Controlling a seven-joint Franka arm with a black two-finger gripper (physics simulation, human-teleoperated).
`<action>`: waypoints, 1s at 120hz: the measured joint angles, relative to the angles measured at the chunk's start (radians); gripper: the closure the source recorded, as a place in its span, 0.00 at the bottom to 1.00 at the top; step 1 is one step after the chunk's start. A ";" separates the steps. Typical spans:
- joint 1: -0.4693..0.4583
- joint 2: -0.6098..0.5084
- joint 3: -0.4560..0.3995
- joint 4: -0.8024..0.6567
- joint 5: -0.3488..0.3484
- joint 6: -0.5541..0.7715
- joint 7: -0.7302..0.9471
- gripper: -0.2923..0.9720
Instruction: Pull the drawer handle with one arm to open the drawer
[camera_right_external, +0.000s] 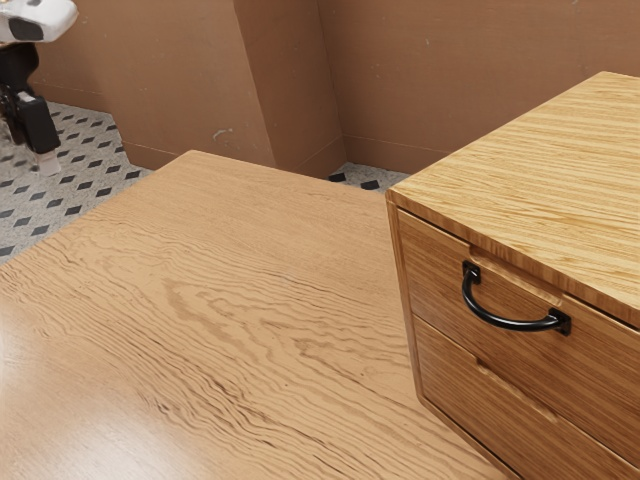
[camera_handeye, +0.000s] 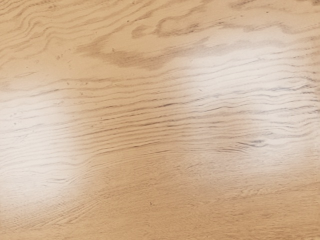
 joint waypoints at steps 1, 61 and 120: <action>-0.008 0.000 0.000 0.000 0.000 -0.001 0.004 0.23; -0.183 0.009 -0.076 -0.037 -0.062 0.079 0.335 0.23; -0.417 -0.202 -0.077 -0.436 -0.078 0.341 0.816 0.23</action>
